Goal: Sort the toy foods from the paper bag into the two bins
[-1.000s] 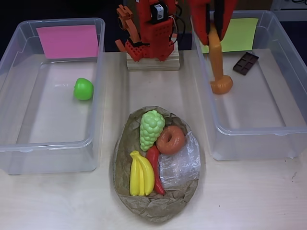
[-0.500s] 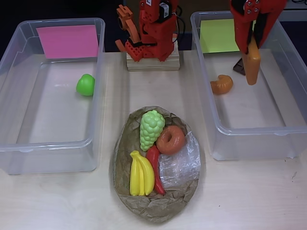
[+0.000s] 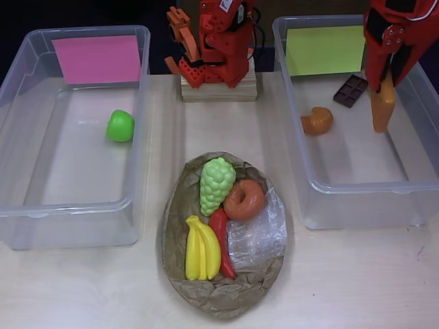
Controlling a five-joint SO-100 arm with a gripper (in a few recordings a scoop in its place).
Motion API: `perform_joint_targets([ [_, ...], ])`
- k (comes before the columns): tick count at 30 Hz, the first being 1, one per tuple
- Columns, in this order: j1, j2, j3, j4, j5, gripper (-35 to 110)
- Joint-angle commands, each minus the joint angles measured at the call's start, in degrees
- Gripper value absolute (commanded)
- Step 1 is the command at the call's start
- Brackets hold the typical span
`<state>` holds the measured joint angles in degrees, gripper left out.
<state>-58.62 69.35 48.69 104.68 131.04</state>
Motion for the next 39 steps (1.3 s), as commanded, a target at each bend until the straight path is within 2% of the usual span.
perform_joint_targets([
  [1,-3.16,-2.37,-4.13,0.35,5.63,0],
  [10,-5.27,-12.92,-11.95,0.44,9.84,3],
  [22,-2.90,-19.16,-11.60,0.44,13.71,5],
  [24,-4.31,-17.58,-8.44,0.44,18.46,7],
  [26,-4.83,-17.93,-7.65,0.26,18.72,10],
  [35,-6.06,-16.08,9.93,-17.14,15.91,19],
  [39,-7.21,-15.64,12.04,-19.16,16.70,21],
])
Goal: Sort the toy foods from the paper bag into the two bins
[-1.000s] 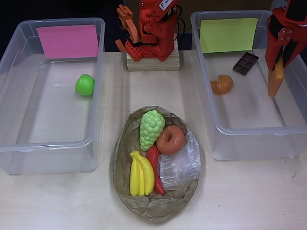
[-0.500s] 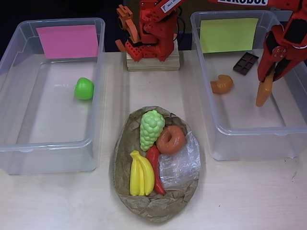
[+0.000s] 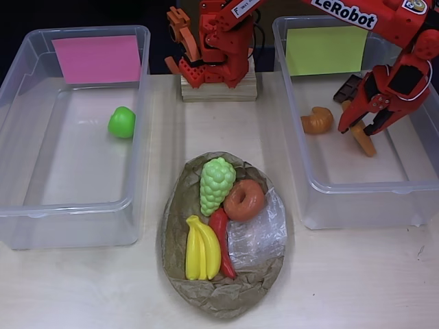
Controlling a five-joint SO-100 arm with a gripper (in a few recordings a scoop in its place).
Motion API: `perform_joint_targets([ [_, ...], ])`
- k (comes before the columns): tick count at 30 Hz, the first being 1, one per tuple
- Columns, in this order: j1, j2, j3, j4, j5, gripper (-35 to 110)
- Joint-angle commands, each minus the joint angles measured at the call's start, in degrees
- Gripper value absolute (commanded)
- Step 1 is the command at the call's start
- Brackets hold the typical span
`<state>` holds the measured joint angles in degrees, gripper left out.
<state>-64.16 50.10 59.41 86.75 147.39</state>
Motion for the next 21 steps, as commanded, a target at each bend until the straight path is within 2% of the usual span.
perform_joint_targets([
  [1,-1.85,3.87,1.23,-0.88,0.35,23],
  [4,-2.02,4.75,-0.97,2.55,-0.18,29],
  [12,0.35,9.58,-8.53,14.41,-8.88,33],
  [17,5.71,16.87,-4.75,12.57,-17.67,32],
  [21,12.57,22.41,-2.46,9.05,-29.44,31],
])
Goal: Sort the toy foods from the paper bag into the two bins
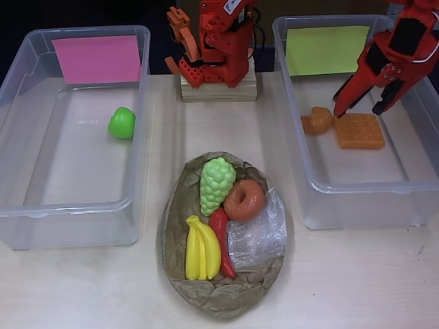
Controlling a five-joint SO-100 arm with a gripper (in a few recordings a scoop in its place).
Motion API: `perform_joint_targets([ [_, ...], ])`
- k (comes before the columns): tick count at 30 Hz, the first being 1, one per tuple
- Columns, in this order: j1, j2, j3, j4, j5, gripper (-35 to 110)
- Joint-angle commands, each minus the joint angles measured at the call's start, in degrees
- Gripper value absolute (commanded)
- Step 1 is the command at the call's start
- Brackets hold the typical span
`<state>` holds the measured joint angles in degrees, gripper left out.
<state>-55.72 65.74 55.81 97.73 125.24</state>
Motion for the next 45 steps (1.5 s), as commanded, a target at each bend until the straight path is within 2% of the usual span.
perform_joint_targets([
  [1,5.80,8.09,1.14,-2.72,-10.72,31],
  [7,15.03,15.56,1.05,-5.10,-32.08,31],
  [14,28.48,22.85,6.86,-5.62,-43.95,31],
  [21,40.08,22.41,18.37,-13.10,-48.96,32],
  [26,44.21,15.29,20.92,-19.78,-50.10,38],
  [35,46.41,7.56,23.82,-25.22,-45.62,39],
  [39,46.41,2.46,21.53,-29.09,-45.26,37],
  [45,46.76,-5.62,15.21,-29.18,-46.58,37],
])
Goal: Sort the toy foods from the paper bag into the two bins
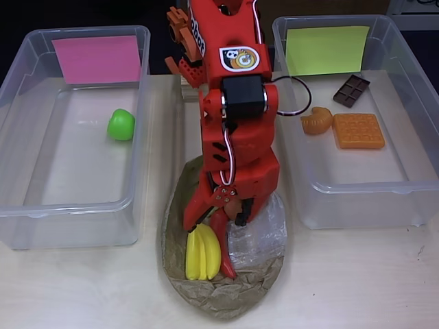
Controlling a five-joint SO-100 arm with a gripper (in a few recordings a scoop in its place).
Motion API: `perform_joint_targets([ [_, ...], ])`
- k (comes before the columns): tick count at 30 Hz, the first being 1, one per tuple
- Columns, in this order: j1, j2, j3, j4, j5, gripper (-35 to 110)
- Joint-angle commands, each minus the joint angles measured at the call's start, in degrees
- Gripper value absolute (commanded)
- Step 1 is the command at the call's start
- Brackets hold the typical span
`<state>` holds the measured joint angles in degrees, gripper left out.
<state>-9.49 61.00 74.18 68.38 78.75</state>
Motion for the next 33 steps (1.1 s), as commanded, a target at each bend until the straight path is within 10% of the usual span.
perform_joint_targets([
  [1,0.62,-2.02,-4.04,0.09,-0.44,37],
  [33,3.52,-13.89,-23.47,10.02,-6.15,0],
])
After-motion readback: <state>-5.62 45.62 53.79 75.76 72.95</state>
